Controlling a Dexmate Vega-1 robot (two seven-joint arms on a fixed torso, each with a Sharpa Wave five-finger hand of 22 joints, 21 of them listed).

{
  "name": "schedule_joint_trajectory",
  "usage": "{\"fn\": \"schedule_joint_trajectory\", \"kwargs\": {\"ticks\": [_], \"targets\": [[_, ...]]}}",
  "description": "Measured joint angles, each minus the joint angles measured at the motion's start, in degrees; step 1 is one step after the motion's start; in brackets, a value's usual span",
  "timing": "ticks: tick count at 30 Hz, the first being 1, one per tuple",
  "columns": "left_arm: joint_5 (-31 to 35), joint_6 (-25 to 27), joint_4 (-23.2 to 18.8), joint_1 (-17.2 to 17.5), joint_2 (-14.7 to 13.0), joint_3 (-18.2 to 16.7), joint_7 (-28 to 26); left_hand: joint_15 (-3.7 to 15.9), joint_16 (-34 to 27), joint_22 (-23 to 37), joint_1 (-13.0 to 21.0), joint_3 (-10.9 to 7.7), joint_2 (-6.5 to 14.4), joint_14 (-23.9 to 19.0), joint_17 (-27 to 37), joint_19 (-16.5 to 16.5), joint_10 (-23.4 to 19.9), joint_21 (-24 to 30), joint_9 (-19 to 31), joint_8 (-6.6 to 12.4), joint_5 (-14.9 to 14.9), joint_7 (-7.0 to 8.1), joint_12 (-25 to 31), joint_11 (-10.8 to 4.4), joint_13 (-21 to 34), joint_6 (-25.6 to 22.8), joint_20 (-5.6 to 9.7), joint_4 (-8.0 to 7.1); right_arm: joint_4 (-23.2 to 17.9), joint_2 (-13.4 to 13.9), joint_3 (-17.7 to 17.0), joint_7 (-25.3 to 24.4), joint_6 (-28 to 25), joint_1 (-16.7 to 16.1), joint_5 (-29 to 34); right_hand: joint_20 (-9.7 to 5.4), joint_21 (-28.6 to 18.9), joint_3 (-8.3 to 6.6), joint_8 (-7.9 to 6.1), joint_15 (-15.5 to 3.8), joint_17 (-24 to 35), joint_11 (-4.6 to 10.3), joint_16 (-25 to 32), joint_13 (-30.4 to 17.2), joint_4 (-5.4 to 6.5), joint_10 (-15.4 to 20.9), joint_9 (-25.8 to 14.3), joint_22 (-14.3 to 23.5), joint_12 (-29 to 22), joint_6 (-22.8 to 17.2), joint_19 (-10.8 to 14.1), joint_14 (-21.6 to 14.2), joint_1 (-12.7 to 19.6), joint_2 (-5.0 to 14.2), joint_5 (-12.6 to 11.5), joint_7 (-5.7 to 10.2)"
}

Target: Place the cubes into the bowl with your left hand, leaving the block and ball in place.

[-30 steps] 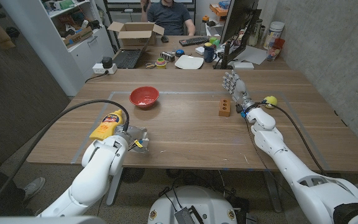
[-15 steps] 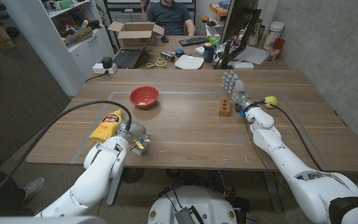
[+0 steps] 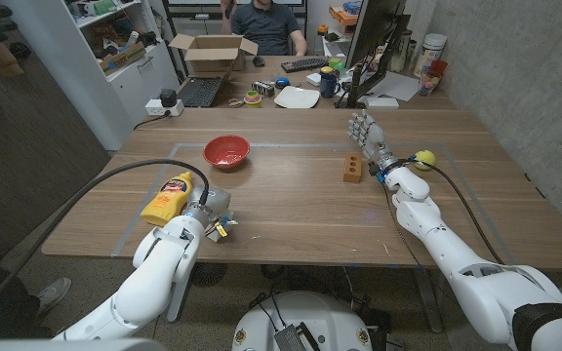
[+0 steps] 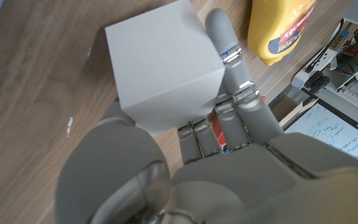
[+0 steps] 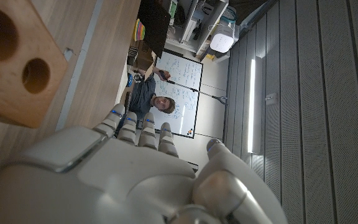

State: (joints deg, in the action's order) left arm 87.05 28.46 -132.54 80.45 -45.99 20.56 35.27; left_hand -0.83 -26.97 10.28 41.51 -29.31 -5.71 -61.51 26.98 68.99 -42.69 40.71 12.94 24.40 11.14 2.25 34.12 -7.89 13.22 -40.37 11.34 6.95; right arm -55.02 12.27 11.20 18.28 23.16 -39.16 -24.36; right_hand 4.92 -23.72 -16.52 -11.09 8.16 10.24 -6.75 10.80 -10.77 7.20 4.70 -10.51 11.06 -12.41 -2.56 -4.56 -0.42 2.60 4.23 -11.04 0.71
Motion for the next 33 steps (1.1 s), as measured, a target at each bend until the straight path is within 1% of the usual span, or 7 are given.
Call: {"fn": "schedule_joint_trajectory", "kwargs": {"ticks": [4, 5, 8, 15, 21, 22, 33], "targets": [[-0.14, 0.21, 0.01, -0.09, -0.62, 0.37, -1.00, -0.15, 0.00, 0.00, 0.00, -0.22, 0.00, -0.16, 0.48, 0.19, 0.00, 0.00, 0.00, 0.00, 0.00, 0.01, 0.87, 0.00, 0.00, -0.60, -0.19, 0.20, 0.43, -0.14, -0.06, 0.15, 0.15, 0.24, 0.18, 0.00, 0.01, 0.00, 0.00, 0.00, 0.00, 0.00, 0.00, 0.00, 0.00, 0.00, 0.00, 0.00, 0.00, 0.00, 0.00, 0.00, 0.00, 0.00, 0.00, 0.00], [-0.20, 0.41, 0.01, -0.09, -0.80, 0.45, -1.57, -0.15, 0.00, 0.00, 0.29, -0.26, -0.29, -0.16, 0.53, 0.20, 0.00, 0.00, 0.00, 0.00, 0.00, 0.01, 1.14, 0.00, 0.00, -0.61, -0.20, 0.25, 0.71, -0.24, -0.09, 0.21, 0.20, 0.39, 0.23, 0.00, 0.23, 0.00, 0.00, 0.00, 0.00, 0.00, 0.00, 0.00, 0.00, 0.00, 0.00, 0.00, 0.00, 0.00, 0.00, 0.00, 0.00, 0.00, 0.00, 0.00], [-0.30, 0.60, -0.20, -0.07, -1.14, 0.50, -2.40, -0.15, 0.00, 0.00, 0.31, -0.26, -0.31, -0.16, 0.79, 0.20, -0.17, 0.00, 0.00, 0.00, 0.00, -0.29, 1.17, 0.17, 0.00, -0.91, -0.20, 0.25, 0.96, -0.31, -0.12, 0.29, 0.30, 0.53, 0.32, 0.00, 0.23, 0.00, 0.00, 0.00, 0.00, 0.00, 0.00, 0.00, 0.00, 0.00, 0.00, 0.00, 0.00, 0.00, 0.00, 0.00, 0.00, 0.00, 0.00, 0.00], [-0.48, 0.88, -1.30, 0.23, -1.87, 0.52, -3.69, -0.25, 0.24, 0.27, 0.31, -0.64, -0.31, -0.25, 1.34, 0.20, -0.20, 0.00, -0.01, 0.00, -0.01, -0.09, 1.37, 0.20, 0.00, -1.32, -0.21, 0.16, 1.40, -0.44, -0.18, 0.43, 0.46, 0.72, 0.50, 0.00, 0.23, 0.00, 0.00, 0.00, 0.00, 0.00, 0.00, 0.00, 0.00, 0.00, 0.00, 0.00, 0.00, 0.00, 0.00, 0.00, 0.00, 0.00, 0.00, 0.00], [-0.48, 0.88, -2.22, 0.51, -2.15, 0.32, -3.69, -0.25, 0.36, 0.27, 0.31, -0.73, -0.31, -0.26, 1.76, 0.41, -0.20, 0.00, 0.27, 0.21, -0.02, -0.08, 1.39, 0.20, 0.01, -1.73, 0.00, 0.07, 1.40, -0.44, -0.18, 0.53, 0.58, 0.72, 0.60, 0.00, 0.22, 0.00, 0.00, 0.00, 0.00, 0.00, 0.00, 0.00, 0.00, 0.00, 0.00, 0.00, 0.00, 0.00, 0.00, 0.00, 0.00, 0.00, 0.00, 0.00], [-0.45, 0.94, -2.49, 0.60, -2.19, 0.23, -5.10, -0.35, 0.36, 0.24, 0.31, -0.73, -0.31, -0.36, 1.85, 0.41, -0.20, 0.00, 0.27, 0.22, -0.02, -0.07, 1.97, 0.20, 0.00, -1.72, 0.00, 0.07, 1.68, -0.49, -0.22, 0.55, 0.60, 0.83, 0.60, 0.00, 0.22, 0.00, 0.00, 0.00, 0.00, 0.00, 0.00, 0.00, 0.00, 0.00, 0.00, 0.00, 0.00, 0.00, 0.00, 0.00, 0.00, 0.00, 0.00, 0.00], [1.36, 0.97, -4.57, 1.71, -2.22, -0.77, -6.77, -0.35, 0.73, 0.10, 0.31, -0.64, -0.31, -0.35, 2.31, 0.57, -0.20, 0.00, 0.26, 0.22, -0.39, -0.07, 2.02, 0.20, 0.01, -1.72, -0.17, -0.18, 1.54, -0.38, -0.45, 0.68, 0.64, 0.66, 0.60, 0.00, 0.44, 0.00, 0.00, 0.00, 0.00, 0.00, 0.00, 0.00, 0.00, 0.00, 0.00, 0.00, 0.00, 0.00, 0.00, 0.00, 0.00, 0.00, 0.00, 0.00]]}}
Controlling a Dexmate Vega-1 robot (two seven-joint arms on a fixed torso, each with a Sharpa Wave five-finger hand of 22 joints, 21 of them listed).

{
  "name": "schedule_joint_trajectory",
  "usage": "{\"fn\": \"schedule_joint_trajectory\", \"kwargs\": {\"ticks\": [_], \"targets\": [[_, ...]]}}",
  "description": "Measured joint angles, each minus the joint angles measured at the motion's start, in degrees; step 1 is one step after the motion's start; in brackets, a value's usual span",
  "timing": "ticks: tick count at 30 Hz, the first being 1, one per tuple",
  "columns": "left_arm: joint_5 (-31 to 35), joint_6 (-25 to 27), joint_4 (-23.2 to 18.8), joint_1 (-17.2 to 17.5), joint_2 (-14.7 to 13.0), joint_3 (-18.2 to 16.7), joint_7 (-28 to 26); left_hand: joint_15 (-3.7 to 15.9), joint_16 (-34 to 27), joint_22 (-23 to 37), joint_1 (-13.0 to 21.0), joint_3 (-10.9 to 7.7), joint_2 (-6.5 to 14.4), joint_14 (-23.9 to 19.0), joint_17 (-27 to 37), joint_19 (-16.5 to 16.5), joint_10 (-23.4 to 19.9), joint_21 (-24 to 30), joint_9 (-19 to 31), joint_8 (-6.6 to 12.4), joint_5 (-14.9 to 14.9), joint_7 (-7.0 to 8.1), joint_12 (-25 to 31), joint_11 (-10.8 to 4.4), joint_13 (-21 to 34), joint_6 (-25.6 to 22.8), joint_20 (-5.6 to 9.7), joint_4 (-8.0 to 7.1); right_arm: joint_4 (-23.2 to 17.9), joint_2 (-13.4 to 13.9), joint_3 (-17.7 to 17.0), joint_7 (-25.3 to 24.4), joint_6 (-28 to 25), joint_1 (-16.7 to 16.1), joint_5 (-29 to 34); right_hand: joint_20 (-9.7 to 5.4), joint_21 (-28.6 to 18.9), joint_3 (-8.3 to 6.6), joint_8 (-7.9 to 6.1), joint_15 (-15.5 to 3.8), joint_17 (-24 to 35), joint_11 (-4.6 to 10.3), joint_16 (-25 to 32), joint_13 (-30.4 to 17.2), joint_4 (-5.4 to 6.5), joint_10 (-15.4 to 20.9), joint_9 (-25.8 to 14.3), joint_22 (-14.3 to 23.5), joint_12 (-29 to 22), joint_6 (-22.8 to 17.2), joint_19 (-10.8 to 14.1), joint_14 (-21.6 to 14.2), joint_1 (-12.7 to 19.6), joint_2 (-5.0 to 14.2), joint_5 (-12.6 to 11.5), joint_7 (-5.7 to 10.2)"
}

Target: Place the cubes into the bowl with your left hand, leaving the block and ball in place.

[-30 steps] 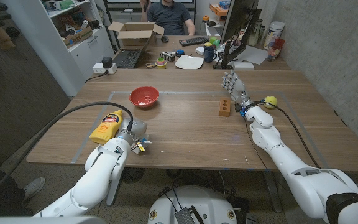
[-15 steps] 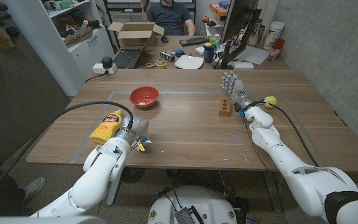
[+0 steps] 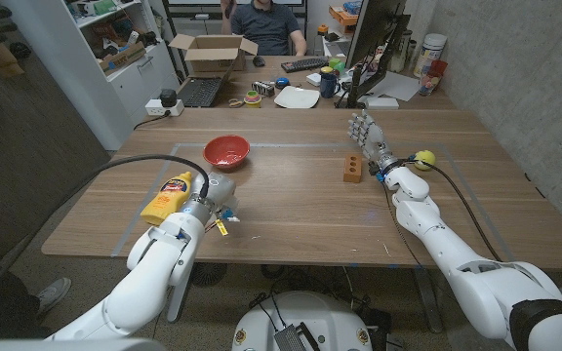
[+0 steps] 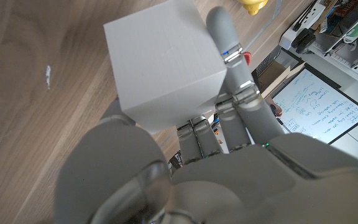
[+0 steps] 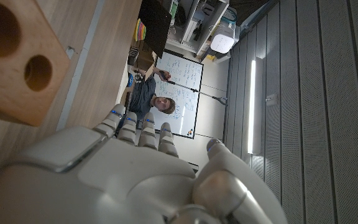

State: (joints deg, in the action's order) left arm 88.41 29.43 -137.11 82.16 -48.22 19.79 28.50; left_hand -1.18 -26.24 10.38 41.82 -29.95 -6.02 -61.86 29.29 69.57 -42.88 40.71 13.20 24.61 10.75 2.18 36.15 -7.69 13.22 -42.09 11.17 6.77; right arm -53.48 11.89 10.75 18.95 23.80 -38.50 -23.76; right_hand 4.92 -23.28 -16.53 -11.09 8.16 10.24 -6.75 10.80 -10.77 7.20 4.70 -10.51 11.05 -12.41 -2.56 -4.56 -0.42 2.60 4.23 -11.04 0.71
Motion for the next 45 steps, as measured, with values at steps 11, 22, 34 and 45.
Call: {"fn": "schedule_joint_trajectory", "kwargs": {"ticks": [11, 22, 34, 45], "targets": [[1.07, -0.61, -1.51, 1.57, 0.67, -1.93, -3.64, -0.14, 0.44, 0.00, 0.00, 0.41, 0.00, -0.14, 0.35, 0.00, 0.00, 0.00, -0.01, 0.00, 0.00, 0.81, 0.25, 0.00, 0.00, -0.82, 0.00, -0.41, 0.43, 0.01, -0.13, 0.38, 0.53, 0.00, -0.01, 0.00, 0.00, 0.00, 0.00, 0.00, 0.00, 0.00, 0.00, 0.00, 0.00, 0.00, 0.00, 0.00, 0.00, 0.00, 0.00, 0.00, 0.00, 0.00, 0.00, 0.00], [0.95, -1.32, -1.75, 2.31, 1.74, -3.56, -7.54, -0.13, 0.90, 0.01, 0.00, 0.16, 0.00, -0.14, 0.61, 0.00, 0.00, 0.00, -0.01, 0.00, 0.00, 1.42, 0.34, 0.00, 0.01, -1.43, 0.00, -1.25, 0.25, 0.62, 0.74, 0.26, 1.09, 0.09, 1.15, 0.00, 0.00, 0.00, 0.00, 0.00, 0.00, 0.00, 0.00, 0.00, 0.00, 0.00, 0.00, 0.00, 0.00, 0.00, 0.00, 0.00, 0.00, 0.00, -0.22, 0.00], [0.73, -1.19, -1.20, 2.58, 3.17, -5.06, -9.17, -0.25, 1.32, 0.01, 0.00, -0.07, 0.00, -0.44, 0.88, 0.00, 0.00, 0.00, -0.02, 0.40, 0.00, 1.20, 1.47, 0.00, 0.01, -2.44, -0.01, -1.49, -0.02, 1.06, 1.72, 0.15, 1.75, 0.19, 1.63, -0.23, 0.00, 0.24, 0.00, 0.00, 0.00, 0.00, 0.00, 0.00, -0.24, 0.00, 0.00, 0.00, 0.00, 0.00, 0.23, 0.00, 0.00, 0.00, -0.22, 0.00], [0.68, -0.32, 0.06, 2.33, 4.27, -6.28, -10.10, -0.24, 1.32, 0.02, 0.00, -0.07, 0.00, -0.46, 1.14, 0.00, -0.01, 0.00, -0.02, 0.40, 0.00, 1.29, 1.69, 0.00, 0.01, -2.78, -0.01, -1.50, 0.43, 1.10, 2.22, 0.60, 2.40, 0.44, 1.73, -0.22, 0.00, 0.40, 0.00, 0.00, 0.00, 0.00, 0.00, 0.00, -0.08, 0.00, 0.00, 0.00, 0.00, 0.00, 0.22, 0.00, 0.00, 0.00, -0.22, 0.00]]}}
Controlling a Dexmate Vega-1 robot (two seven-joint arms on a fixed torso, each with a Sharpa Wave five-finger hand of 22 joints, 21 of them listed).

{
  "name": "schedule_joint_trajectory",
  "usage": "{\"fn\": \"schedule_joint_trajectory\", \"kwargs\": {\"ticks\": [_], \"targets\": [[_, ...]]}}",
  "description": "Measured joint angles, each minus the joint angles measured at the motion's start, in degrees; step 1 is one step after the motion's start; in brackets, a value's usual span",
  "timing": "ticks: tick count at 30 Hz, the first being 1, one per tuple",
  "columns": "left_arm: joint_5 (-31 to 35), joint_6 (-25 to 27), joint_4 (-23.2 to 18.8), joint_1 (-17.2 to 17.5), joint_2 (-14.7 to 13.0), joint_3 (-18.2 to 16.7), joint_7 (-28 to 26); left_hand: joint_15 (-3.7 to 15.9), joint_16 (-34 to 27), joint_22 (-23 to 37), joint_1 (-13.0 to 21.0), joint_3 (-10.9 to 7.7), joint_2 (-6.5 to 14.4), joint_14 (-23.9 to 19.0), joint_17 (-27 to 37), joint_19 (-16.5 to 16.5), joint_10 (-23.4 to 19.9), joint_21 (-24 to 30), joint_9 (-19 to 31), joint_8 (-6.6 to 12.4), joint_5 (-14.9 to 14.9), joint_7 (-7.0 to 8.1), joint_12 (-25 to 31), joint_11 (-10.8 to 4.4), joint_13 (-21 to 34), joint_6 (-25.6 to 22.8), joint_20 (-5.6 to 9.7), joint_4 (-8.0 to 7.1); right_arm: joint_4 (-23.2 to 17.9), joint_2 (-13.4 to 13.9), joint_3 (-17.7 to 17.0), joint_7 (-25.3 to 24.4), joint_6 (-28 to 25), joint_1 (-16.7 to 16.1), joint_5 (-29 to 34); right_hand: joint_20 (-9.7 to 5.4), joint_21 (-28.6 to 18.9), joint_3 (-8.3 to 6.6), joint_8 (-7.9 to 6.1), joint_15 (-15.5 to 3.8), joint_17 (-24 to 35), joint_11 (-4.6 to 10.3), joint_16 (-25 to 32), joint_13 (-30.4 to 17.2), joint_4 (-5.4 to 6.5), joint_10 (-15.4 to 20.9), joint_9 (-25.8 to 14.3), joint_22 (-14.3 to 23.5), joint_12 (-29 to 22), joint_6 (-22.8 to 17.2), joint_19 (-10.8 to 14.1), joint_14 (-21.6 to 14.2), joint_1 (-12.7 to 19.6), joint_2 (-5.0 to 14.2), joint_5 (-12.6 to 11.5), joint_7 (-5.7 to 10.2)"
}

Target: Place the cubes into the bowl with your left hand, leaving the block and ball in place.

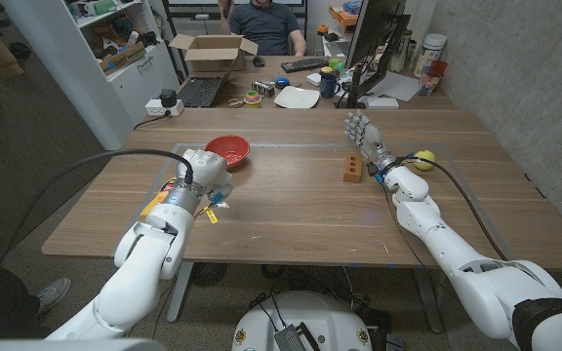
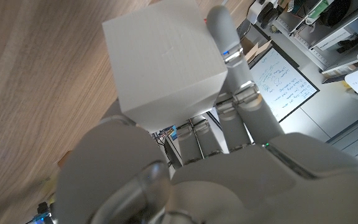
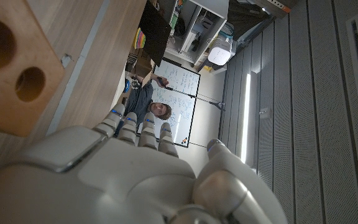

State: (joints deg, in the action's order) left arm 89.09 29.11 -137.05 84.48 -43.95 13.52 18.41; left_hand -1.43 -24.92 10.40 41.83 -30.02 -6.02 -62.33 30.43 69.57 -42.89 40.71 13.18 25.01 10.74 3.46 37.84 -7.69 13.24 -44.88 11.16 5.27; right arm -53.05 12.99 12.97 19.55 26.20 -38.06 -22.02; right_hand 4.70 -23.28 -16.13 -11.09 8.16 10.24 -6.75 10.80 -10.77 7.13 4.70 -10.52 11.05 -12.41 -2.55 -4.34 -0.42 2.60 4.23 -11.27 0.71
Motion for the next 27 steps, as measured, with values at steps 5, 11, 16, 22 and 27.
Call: {"fn": "schedule_joint_trajectory", "kwargs": {"ticks": [5, 11, 16, 22, 27], "targets": [[-0.92, 0.40, 0.97, -0.42, 0.25, -0.55, -1.12, 0.01, 0.34, 0.00, 0.00, 0.00, 0.00, -0.02, 0.02, 0.00, 0.00, 0.00, 0.00, 0.22, 0.00, -0.05, 0.01, 0.00, 0.00, -0.31, 0.00, 0.00, -0.01, 0.10, 0.26, 0.22, 0.30, 0.01, 0.12, 0.00, 0.00, 0.00, 0.00, 0.00, 0.00, 0.00, 0.00, 0.00, 0.00, 0.00, 0.00, 0.00, 0.00, 0.00, 0.00, 0.00, 0.00, 0.00, 0.00, 0.00], [-2.36, 0.95, 0.97, -0.45, 0.27, -0.59, -3.26, -0.01, 0.78, 0.00, 0.00, -0.08, 0.00, -0.16, 0.03, 0.00, 0.00, 0.00, 0.00, 0.22, 0.00, 0.02, 0.33, 0.00, 0.00, -0.38, -0.01, -0.08, -0.28, 0.26, 0.55, 0.22, 0.30, -0.02, 0.12, 0.00, 0.45, 0.00, 0.00, 0.00, 0.00, 0.00, 0.00, 0.00, 0.00, 0.00, 0.00, 0.00, 0.00, 0.00, 0.00, 0.00, 0.00, 0.00, 0.00, 0.00], [-3.68, 1.39, 3.52, -1.84, 0.59, -1.05, -4.94, -0.01, 1.01, 0.01, 0.00, -0.08, 0.00, -0.16, 0.03, 0.01, 0.00, 0.00, 0.00, 0.22, 0.00, -0.16, 0.55, 0.00, 0.00, -0.60, -0.01, -0.08, -0.67, 0.45, 0.80, 0.76, 0.80, -0.26, 0.21, 0.00, 0.45, 0.00, 0.00, 0.00, 0.00, 0.00, 0.00, 0.00, 0.00, 0.00, 0.00, 0.00, 0.00, 0.00, 0.00, 0.00, 0.00, 0.00, 0.00, 0.00], [-5.16, 2.38, 4.37, -2.57, 0.60, -1.01, -6.87, 0.00, 1.45, 0.02, 0.00, -0.08, 0.00, -0.16, 0.03, 0.00, 0.00, 0.00, 0.00, 0.44, 0.00, 0.13, 0.55, 0.00, 0.00, -0.89, -0.01, -0.09, -1.42, 0.80, 1.02, 0.82, 0.83, -0.70, 0.23, 0.00, 0.45, 0.00, 0.00, 0.00, 0.00, 0.00, 0.00, 0.00, 0.00, 0.00, 0.00, 0.00, 0.00, 0.00, 0.00, 0.00, 0.00, 0.00, 0.00, 0.00], [-6.09, 3.26, 6.45, -4.78, 0.59, 0.00, -7.85, 0.00, 1.46, 0.02, 0.00, -0.07, 0.00, -0.15, 0.03, 0.01, 0.00, 0.00, 0.00, 0.44, 0.00, 0.02, 0.55, 0.00, 0.01, -0.99, -0.01, -0.09, -2.03, 1.06, 1.17, 0.89, 0.93, -1.09, 0.23, 0.00, 0.44, -0.01, 0.00, 0.00, 0.00, 0.00, 0.00, 0.00, 0.00, 0.00, 0.00, 0.00, 0.00, 0.00, -0.01, 0.00, 0.00, 0.00, 0.00, 0.00]]}}
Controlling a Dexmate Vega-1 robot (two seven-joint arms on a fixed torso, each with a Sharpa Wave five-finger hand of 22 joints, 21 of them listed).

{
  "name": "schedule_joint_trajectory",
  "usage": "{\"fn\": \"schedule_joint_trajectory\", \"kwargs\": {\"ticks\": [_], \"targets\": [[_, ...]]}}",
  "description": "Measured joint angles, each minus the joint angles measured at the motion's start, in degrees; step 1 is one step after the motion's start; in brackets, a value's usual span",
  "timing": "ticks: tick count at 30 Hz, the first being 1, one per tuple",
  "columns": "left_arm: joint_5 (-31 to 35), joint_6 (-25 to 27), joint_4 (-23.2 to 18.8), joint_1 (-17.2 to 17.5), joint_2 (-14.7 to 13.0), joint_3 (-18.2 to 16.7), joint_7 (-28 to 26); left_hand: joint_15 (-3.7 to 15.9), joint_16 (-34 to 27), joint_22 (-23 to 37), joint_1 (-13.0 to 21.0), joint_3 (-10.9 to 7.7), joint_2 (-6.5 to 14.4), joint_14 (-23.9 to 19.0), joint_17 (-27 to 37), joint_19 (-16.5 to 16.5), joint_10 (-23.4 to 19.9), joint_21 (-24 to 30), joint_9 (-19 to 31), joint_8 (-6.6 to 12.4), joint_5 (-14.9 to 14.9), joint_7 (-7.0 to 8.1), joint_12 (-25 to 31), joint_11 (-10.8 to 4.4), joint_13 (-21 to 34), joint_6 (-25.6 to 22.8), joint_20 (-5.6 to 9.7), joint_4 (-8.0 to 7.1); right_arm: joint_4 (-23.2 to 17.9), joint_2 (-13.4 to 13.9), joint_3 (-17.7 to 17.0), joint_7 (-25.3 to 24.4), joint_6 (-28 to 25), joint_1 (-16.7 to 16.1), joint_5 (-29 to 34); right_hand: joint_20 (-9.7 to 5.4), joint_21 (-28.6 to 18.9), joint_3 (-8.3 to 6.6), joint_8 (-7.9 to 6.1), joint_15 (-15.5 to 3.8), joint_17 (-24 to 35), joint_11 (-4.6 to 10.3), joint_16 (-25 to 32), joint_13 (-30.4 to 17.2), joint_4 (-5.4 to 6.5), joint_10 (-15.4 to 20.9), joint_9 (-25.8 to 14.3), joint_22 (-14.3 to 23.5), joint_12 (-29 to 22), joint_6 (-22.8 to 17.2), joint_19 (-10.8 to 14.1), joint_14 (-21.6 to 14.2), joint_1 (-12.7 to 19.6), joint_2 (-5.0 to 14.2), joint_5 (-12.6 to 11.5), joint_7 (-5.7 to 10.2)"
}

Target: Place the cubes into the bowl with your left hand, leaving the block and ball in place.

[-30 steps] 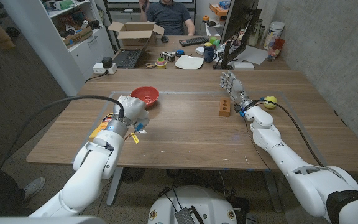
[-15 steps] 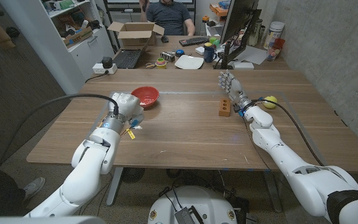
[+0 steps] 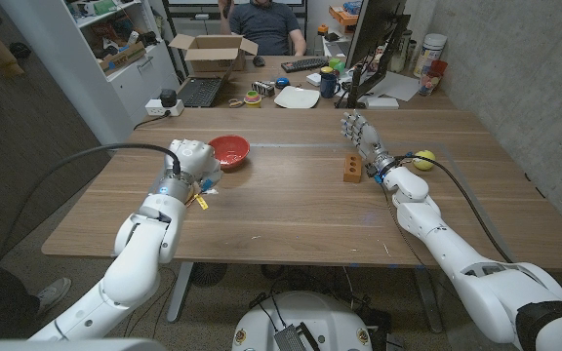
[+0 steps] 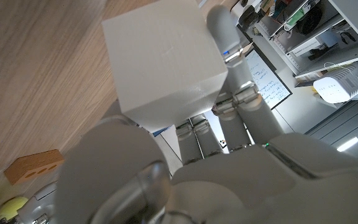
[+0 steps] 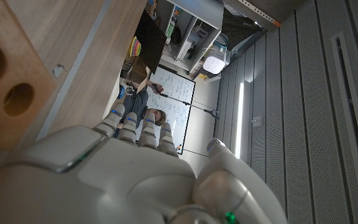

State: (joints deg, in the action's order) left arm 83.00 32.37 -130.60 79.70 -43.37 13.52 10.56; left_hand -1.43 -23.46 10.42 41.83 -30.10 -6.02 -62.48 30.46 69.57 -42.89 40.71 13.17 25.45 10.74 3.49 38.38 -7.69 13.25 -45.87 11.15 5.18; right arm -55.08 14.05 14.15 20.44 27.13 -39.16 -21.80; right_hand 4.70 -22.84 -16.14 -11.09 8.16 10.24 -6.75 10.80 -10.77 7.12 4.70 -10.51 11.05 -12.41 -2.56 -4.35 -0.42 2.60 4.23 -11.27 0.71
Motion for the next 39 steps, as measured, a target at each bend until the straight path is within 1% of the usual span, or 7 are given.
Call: {"fn": "schedule_joint_trajectory", "kwargs": {"ticks": [6, 7, 15, 22, 23, 26, 39], "targets": [[-1.21, 1.22, 0.00, 0.00, 0.00, 0.00, -0.47, 0.01, 0.44, 0.00, 0.00, 0.07, 0.00, 0.01, 0.00, 0.00, 0.00, 0.00, 0.00, 0.00, 0.00, 0.00, 0.00, 0.00, 0.01, 0.00, 0.00, -0.06, -0.75, 0.36, 0.20, 0.05, 0.02, -0.53, -0.16, 0.00, 0.00, 0.00, 0.00, 0.00, 0.00, 0.00, 0.00, 0.00, 0.00, 0.00, 0.00, 0.00, 0.00, 0.00, 0.00, 0.00, 0.00, 0.00, 0.00, 0.00], [-1.72, 1.79, 1.71, -2.32, 0.04, 1.10, -0.59, 0.01, 0.44, 0.00, 0.00, 0.06, 0.00, 0.01, 0.00, 0.00, 0.00, 0.00, 0.00, 0.00, 0.00, 0.00, -0.01, 0.00, 0.05, 0.00, 0.00, -0.07, -0.75, 0.36, 0.20, 0.05, 0.02, -0.54, -0.16, 0.00, 0.00, 0.00, 0.00, 0.00, 0.00, 0.00, 0.00, 0.00, 0.00, 0.00, 0.00, 0.00, 0.00, 0.00, 0.00, 0.00, 0.00, 0.00, 0.00, 0.00], [-3.92, 3.67, 3.28, -4.14, 0.10, 1.83, -1.05, 0.02, 0.44, 0.01, 0.00, 0.07, 0.00, 0.02, -0.01, 0.00, 0.00, 0.00, 0.00, 0.00, 0.00, 0.10, -0.04, 0.00, 0.05, -0.52, 0.00, -0.07, -1.61, 0.76, 0.62, 0.37, 0.16, -1.08, -0.33, 0.00, 0.00, 0.00, 0.00, 0.00, 0.00, 0.00, 0.00, 0.00, 0.00, 0.00, 0.00, 0.00, 0.00, 0.00, 0.00, 0.00, 0.00, 0.00, 0.00, 0.00], [-7.17, 4.84, 5.13, -6.07, -0.13, 2.63, -3.04, 0.03, 0.88, 0.00, 0.00, 0.04, 0.00, 0.02, 0.04, 0.00, -0.49, 0.00, 0.00, 0.22, 0.00, 0.00, -0.13, -0.08, 0.06, -1.03, 0.00, -0.05, -2.20, 1.01, 0.99, 0.47, 0.17, -1.38, -0.34, 0.00, 0.00, 0.00, 0.00, 0.00, 0.00, 0.00, 0.00, 0.00, 0.00, 0.00, 0.00, 0.00, 0.00, 0.00, 0.00, 0.00, 0.00, 0.00, 0.00, 0.00], [-7.55, 4.90, 6.32, -7.33, -0.38, 3.30, -3.31, 0.03, 0.88, -0.01, 0.00, -0.33, 0.00, 0.02, 0.17, 0.00, -0.50, 0.00, -0.01, 0.22, 0.00, -0.01, -0.13, -0.07, 0.06, -1.03, 0.00, -0.22, -2.30, 1.07, 1.07, 0.51, 0.17, -1.40, -0.34, 0.00, 0.00, 0.00, 0.00, 0.00, 0.00, 0.00, 0.00, 0.00, 0.00, 0.00, 0.00, 0.00, 0.00, 0.00, 0.00, 0.00, 0.00, 0.00, 0.00, 0.00], [-9.00, 5.24, 7.42, -8.53, -0.55, 3.97, -4.62, 0.04, 0.88, -0.04, 0.00, -0.58, 0.00, 0.03, 0.23, 0.00, -0.67, 0.00, 0.00, 0.22, 0.00, -0.21, -0.23, 0.09, 0.06, -1.24, 0.00, -0.23, -2.47, 1.17, 1.19, 0.55, 0.17, -1.44, -0.34, 0.00, 0.00, 0.00, 0.00, 0.00, 0.00, 0.00, 0.00, 0.00, 0.00, 0.00, 0.00, 0.00, 0.00, 0.00, 0.00, 0.00, 0.00, 0.00, 0.00, 0.00], [-15.43, 6.13, 12.88, -14.73, -1.50, 7.37, -10.12, -0.09, 1.33, -0.04, 0.00, -0.67, 0.00, -0.11, 0.26, 0.00, -1.63, 0.01, 0.00, 0.30, 0.00, -0.53, 0.00, 0.20, 0.06, -1.95, 0.00, -0.32, -4.38, 2.07, 1.77, 0.54, 0.28, -2.32, -0.24, 0.00, 0.44, -0.01, 0.00, 0.00, -0.12, 0.00, 0.00, 0.00, 0.00, 0.00, 0.00, 0.00, 0.00, 0.00, 0.00, 0.00, 0.00, 0.00, 0.00, 0.00]]}}
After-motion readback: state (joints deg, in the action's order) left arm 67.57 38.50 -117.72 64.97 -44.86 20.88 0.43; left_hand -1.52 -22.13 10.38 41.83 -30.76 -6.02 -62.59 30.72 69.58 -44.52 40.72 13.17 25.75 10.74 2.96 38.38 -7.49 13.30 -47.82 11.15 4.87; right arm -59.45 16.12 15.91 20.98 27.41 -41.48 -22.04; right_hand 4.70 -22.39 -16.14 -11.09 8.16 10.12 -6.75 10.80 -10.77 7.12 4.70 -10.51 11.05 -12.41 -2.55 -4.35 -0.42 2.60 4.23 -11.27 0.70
